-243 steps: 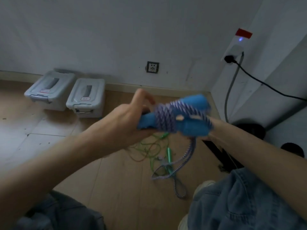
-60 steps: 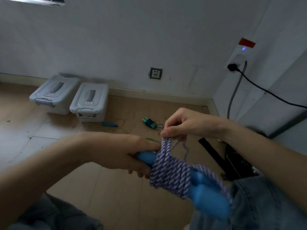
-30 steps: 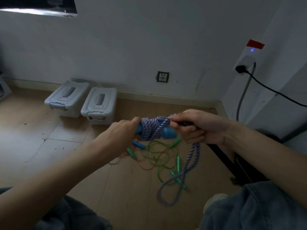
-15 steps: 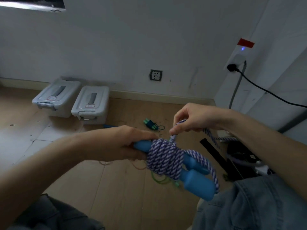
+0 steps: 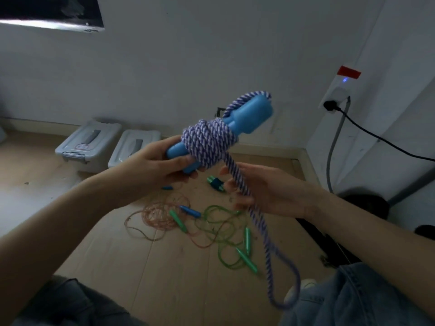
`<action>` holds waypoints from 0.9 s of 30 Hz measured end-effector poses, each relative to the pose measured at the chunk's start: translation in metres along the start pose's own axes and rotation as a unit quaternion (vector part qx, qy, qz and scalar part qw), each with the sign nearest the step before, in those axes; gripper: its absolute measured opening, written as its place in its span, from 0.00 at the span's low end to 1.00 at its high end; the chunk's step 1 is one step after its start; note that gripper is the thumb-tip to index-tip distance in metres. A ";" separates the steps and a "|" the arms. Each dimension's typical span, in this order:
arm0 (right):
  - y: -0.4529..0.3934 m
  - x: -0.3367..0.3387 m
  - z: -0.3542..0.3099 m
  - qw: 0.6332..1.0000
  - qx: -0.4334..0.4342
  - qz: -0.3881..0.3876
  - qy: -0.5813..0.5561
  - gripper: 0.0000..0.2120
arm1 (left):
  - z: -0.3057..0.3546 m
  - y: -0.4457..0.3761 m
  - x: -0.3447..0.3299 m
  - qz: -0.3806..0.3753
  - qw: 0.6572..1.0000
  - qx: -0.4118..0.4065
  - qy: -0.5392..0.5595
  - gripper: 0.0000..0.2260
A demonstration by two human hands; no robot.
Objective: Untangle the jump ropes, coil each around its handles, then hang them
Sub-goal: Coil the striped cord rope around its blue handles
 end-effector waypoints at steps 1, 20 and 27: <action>0.001 -0.002 -0.001 1.000 0.010 -0.006 -0.018 0.13 | 0.001 0.000 0.002 0.014 1.000 0.004 0.014 0.14; -0.001 -0.004 -0.004 0.894 0.186 0.212 0.347 0.07 | -0.018 -0.006 0.008 0.070 0.985 0.074 0.141 0.13; -0.010 -0.006 -0.001 0.749 0.127 0.268 0.593 0.25 | -0.019 -0.004 0.003 0.082 0.986 0.087 0.120 0.15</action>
Point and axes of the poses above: each hand's wrist, its own y-axis away from the middle knuckle, its own x-axis out of the back of the hand, z = x × y, the point moved 1 cm from there along -y, towards the middle knuckle, and after that the axes turned 5 degrees about z, right-handed, at the moved point
